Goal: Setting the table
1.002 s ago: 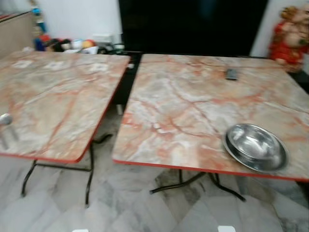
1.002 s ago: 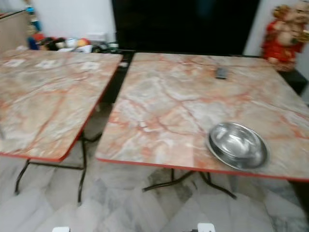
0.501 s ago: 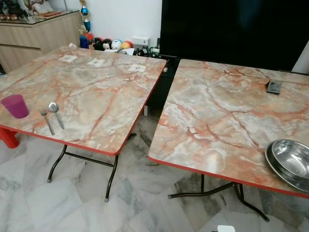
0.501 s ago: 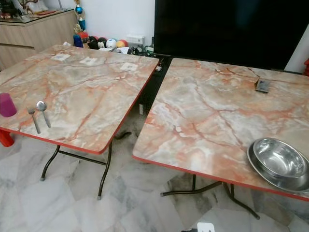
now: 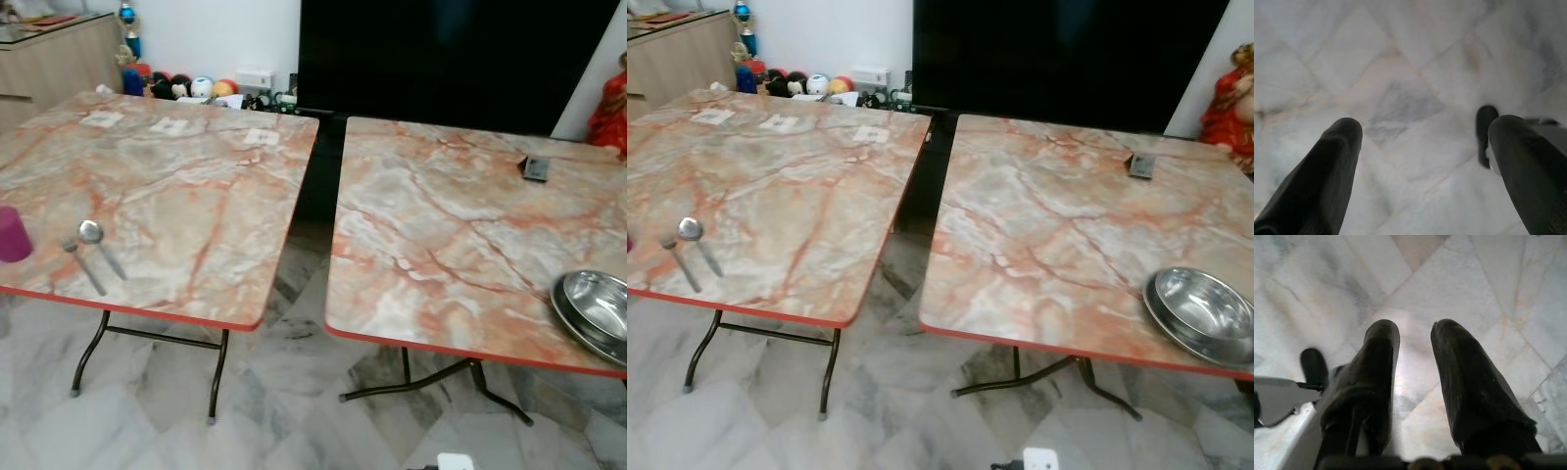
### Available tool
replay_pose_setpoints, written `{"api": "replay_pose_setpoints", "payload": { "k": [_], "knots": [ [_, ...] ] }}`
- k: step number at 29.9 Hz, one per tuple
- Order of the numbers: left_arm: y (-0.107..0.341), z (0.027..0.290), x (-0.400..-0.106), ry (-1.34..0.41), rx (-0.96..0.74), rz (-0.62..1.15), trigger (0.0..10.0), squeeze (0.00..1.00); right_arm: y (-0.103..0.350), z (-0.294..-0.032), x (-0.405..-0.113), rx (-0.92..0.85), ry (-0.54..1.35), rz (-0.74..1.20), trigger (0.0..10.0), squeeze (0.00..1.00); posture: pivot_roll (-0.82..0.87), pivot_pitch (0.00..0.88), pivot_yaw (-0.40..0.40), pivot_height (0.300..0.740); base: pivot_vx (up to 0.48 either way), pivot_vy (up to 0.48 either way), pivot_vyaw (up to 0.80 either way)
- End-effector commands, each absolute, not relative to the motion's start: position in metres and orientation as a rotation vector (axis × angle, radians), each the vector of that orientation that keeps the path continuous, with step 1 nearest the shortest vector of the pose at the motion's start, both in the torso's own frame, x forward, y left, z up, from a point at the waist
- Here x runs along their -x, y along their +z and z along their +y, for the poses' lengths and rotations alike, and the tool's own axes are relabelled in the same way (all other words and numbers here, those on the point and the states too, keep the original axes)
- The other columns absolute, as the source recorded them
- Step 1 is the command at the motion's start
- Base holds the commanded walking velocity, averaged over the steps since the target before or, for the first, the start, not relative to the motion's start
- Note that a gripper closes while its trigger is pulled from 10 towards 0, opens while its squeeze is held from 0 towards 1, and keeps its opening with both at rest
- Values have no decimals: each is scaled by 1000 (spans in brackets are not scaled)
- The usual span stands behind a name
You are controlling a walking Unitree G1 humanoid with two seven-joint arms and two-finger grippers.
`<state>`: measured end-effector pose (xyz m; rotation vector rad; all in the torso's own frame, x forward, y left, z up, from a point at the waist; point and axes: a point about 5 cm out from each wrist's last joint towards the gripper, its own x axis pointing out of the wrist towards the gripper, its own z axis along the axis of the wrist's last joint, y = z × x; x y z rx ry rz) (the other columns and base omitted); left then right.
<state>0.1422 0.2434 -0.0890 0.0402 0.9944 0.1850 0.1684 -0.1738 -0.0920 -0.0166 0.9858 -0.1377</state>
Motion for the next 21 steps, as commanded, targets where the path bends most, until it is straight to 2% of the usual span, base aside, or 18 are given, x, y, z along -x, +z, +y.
{"api": "replay_pose_setpoints", "payload": {
  "k": [1,21],
  "knots": [
    [-91,238,-140,170,-38,1007,10000,0,-93,-181,-164,21,-161,995,10000,0,17,77,-3,740,0,322,0],
    [-91,239,-140,173,-38,1002,10000,0,-93,-181,-165,19,-159,990,10000,0,21,85,-4,740,0,319,0]
  ]
}}
